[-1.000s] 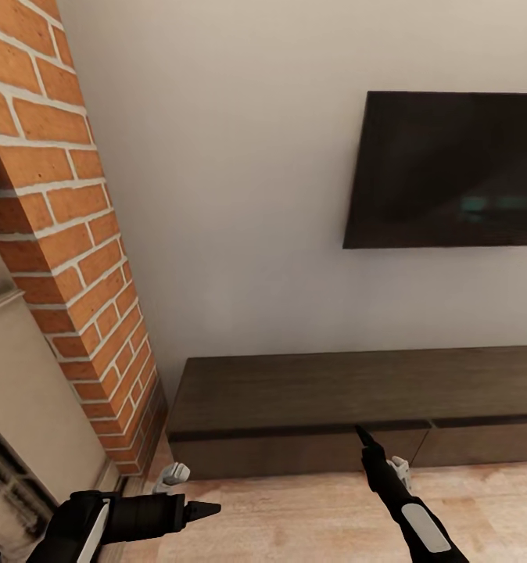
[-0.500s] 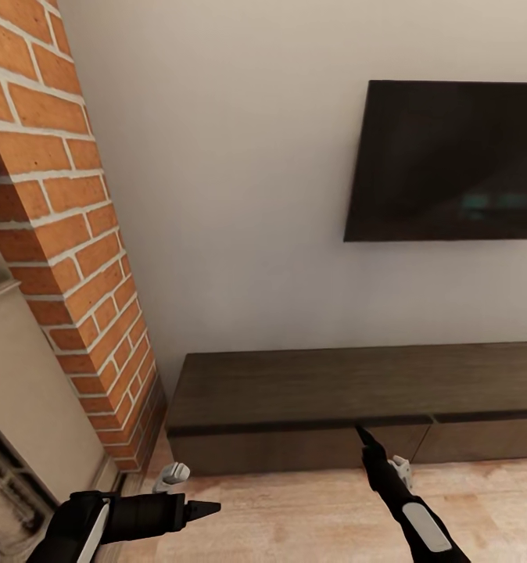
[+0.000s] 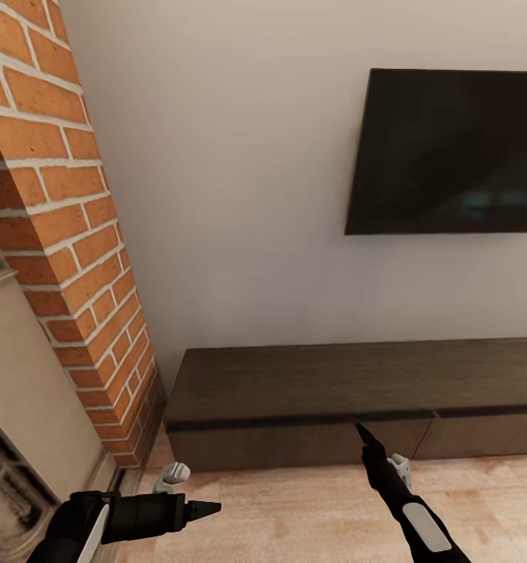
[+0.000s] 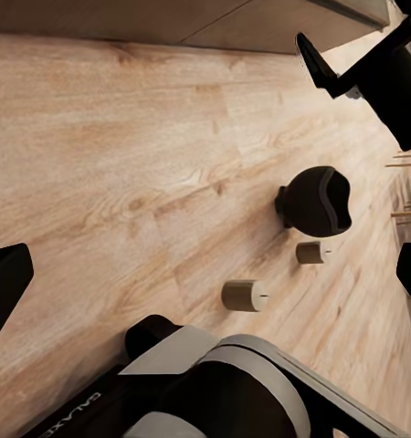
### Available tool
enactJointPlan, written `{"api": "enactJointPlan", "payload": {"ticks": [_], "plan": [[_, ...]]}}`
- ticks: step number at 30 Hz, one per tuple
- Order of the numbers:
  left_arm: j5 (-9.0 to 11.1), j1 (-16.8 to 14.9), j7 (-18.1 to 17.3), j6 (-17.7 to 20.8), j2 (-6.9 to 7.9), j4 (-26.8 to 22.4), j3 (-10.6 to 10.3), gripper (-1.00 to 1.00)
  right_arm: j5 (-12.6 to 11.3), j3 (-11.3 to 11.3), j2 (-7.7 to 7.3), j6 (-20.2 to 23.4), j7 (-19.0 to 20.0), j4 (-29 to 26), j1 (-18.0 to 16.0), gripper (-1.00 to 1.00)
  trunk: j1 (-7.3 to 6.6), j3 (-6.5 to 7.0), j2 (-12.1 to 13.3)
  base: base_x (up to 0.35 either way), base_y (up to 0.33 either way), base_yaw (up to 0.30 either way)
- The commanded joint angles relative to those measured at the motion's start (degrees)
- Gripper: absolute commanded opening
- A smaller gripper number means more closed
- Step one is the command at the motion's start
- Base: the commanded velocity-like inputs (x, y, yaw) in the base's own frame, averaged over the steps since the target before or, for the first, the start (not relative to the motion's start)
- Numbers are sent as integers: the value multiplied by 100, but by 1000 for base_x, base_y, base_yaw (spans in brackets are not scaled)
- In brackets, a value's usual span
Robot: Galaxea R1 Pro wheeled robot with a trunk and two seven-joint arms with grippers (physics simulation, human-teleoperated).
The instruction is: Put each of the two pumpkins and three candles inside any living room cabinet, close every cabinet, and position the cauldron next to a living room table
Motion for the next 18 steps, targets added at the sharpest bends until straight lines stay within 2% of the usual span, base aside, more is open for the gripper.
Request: {"api": "enactJointPlan", "payload": {"ticks": [1, 6, 9, 18], "plan": [[37, -3, 4, 52, 1, -1, 1, 100, -61, -22, -3, 67, 105, 2, -3, 100, 22, -24, -44, 0, 0, 0], [46, -3, 1, 52, 1, -5, -2, 100, -72, -25, -22, 111, 715, 7, 1, 100, 132, -114, -245, 0, 0, 0], [51, -3, -2, 52, 1, -7, -2, 100, -77, -25, -23, 130, 928, 11, 1, 100, 198, -167, -365, 0, 0, 0], [62, -3, -5, 46, 1, -9, -5, 100, -99, -49, -22, 141, 1064, 13, 2, 100, 395, -329, -726, 0, 0, 0]]}}
